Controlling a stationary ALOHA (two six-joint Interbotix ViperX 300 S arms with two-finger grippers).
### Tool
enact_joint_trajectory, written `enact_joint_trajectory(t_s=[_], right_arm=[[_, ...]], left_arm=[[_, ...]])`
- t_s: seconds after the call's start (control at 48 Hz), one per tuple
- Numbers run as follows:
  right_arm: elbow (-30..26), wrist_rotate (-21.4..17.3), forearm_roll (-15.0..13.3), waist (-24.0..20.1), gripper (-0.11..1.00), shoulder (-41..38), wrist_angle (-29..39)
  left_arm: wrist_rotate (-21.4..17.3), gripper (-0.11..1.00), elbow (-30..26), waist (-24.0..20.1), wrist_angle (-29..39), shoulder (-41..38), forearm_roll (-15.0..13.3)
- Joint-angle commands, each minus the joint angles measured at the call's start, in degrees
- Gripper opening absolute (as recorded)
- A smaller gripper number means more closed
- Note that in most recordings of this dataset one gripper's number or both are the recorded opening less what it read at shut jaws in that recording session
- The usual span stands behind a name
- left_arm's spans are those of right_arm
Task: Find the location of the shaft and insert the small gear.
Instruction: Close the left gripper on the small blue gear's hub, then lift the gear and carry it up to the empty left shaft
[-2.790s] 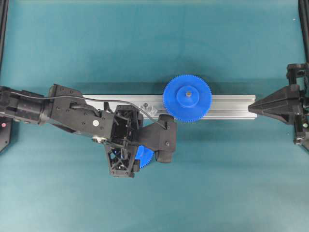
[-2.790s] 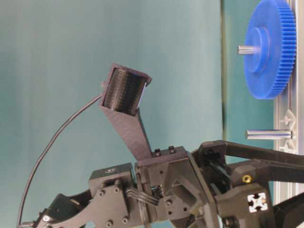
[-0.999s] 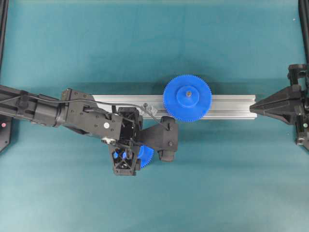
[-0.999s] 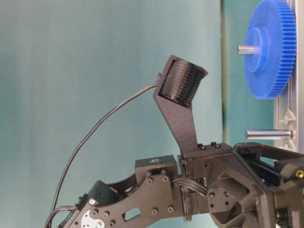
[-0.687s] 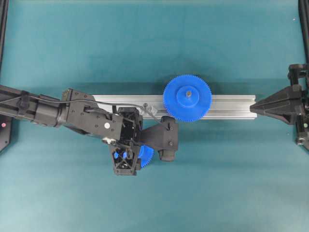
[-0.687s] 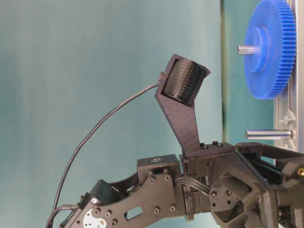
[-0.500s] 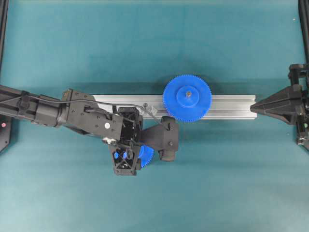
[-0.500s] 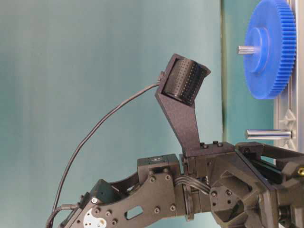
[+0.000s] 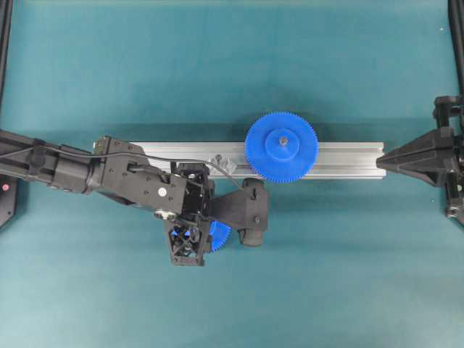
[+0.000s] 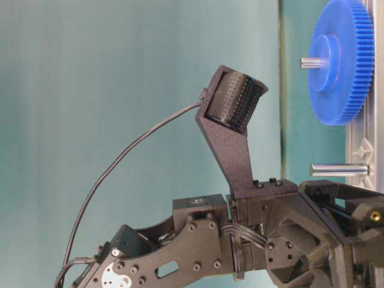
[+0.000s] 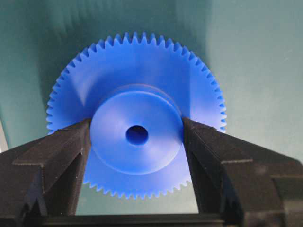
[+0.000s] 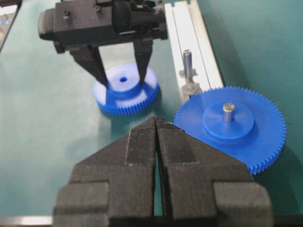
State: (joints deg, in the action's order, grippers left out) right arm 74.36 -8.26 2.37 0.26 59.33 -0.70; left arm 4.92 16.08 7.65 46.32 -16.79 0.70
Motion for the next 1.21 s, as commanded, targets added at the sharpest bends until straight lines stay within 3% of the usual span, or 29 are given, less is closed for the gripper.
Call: enact_joint_trajectory(t_s=[0.0,0.437,1.187], right_arm=[[-0.6,-0.5,0.0,0.1,-0.01,-0.4,-0.3],[-0.6,-0.5,0.1,0.1,-0.01,-0.4,-0.3],[-0.5,-1.5,0.1,0.2,-0.01,-0.4,-0.3]], left_arm=[[-0.2,0.64,0.0,0.4,0.4,0.3,0.1],[-0.9,0.64,-1.6,0.4,0.8,4.2,0.4],[-1.8,0.64,-9.0,0.4,15.4,10.1,0.4]])
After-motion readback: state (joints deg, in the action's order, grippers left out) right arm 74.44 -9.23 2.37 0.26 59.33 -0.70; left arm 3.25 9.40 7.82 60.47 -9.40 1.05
